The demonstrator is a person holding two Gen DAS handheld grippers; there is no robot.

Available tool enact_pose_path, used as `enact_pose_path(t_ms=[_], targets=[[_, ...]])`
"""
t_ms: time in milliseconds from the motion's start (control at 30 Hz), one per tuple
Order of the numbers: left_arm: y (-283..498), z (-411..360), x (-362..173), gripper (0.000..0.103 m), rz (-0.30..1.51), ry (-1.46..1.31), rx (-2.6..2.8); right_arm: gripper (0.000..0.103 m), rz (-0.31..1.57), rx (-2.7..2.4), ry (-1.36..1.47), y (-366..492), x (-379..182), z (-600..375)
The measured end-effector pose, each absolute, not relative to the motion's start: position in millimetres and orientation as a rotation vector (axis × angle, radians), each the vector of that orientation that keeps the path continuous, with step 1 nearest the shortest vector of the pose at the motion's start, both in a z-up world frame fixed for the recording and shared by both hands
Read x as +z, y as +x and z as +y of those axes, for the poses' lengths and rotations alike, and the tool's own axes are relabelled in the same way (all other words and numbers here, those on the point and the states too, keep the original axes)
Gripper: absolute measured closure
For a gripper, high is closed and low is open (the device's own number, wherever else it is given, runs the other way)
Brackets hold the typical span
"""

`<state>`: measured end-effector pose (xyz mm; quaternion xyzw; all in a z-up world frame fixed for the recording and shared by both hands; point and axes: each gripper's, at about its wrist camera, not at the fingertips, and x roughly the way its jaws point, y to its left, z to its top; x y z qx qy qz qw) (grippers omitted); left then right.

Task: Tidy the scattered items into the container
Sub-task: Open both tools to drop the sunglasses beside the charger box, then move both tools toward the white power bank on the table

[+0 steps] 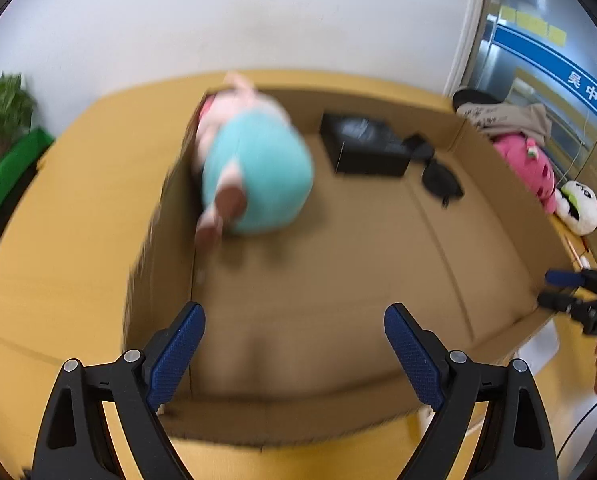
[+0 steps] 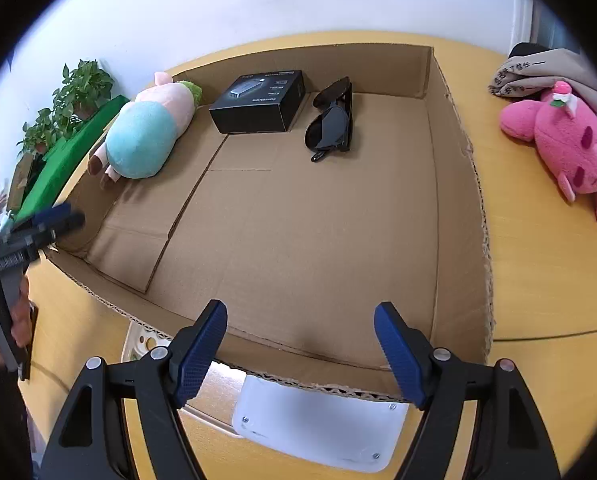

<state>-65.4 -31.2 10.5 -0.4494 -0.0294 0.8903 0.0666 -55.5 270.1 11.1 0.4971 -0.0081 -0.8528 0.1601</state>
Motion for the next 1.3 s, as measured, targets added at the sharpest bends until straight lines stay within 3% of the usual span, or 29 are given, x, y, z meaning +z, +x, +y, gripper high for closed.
enact_pose_path(t_ms=[233,400,500,700,1300], targets=[[-43,-42,0,0.014,-0.199,-1.371,2.617,0.027,0.004,-2.53,1.295,-33,24,266],[-31,-30,10,0.015,-0.124,-1.337,2.667,0.025,-0.046,-2.554,1.158,0,54,265],[-23,-35,28,0.014,-0.108,-1.263,2.738,0.025,0.026,-2.593,1.101,18,71,257],[18,-7,74,0.0,-0.038,-1.01,2.856,0.024,0.115,-2.659,1.043,36,84,251],[66,55,95,0.0,-0.052,-0.894,2.83,0.024,0.133,-2.72,1.025,62,88,266]])
